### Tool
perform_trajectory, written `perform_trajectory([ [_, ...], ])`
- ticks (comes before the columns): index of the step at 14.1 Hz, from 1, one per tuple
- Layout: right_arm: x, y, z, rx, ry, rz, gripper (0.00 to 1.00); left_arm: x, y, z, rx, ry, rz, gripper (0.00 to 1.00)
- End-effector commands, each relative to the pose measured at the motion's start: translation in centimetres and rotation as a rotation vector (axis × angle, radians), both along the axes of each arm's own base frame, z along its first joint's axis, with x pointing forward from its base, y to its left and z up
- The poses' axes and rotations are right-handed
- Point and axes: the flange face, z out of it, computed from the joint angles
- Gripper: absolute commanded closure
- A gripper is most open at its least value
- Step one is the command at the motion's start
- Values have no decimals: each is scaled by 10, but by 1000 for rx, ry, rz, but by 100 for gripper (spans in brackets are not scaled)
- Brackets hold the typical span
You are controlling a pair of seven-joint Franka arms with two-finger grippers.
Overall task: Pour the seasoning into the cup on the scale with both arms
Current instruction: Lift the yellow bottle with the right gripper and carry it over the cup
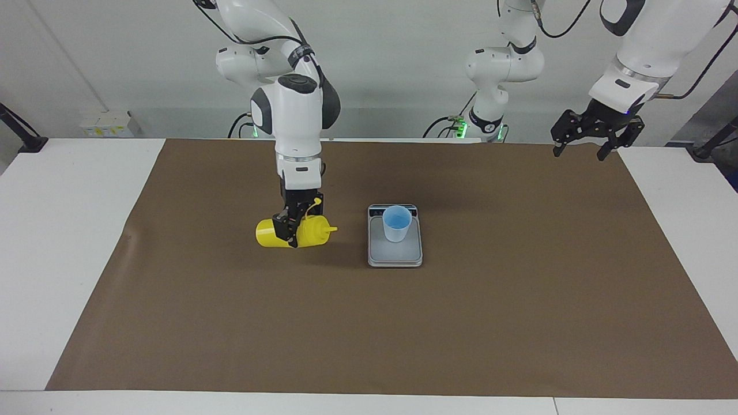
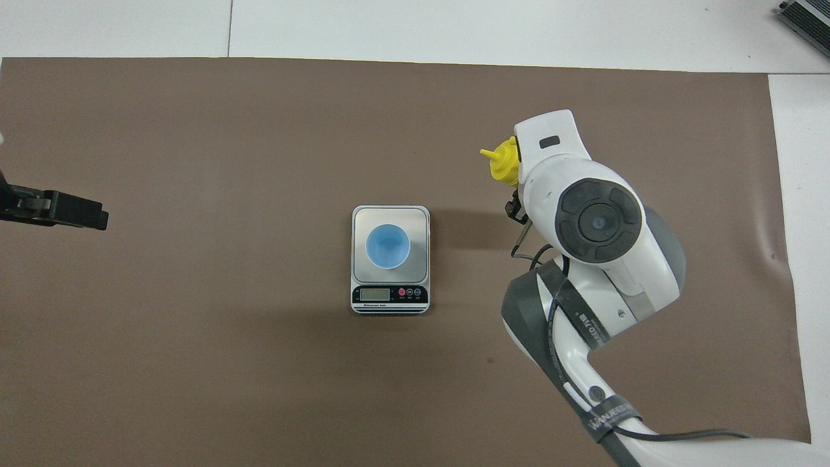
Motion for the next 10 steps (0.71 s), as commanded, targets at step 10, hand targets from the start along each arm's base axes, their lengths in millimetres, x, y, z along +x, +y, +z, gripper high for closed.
perform_trajectory([
  [10, -7, 84, -14, -215, -102, 177, 100, -9, 4, 2, 13, 6, 0, 0],
])
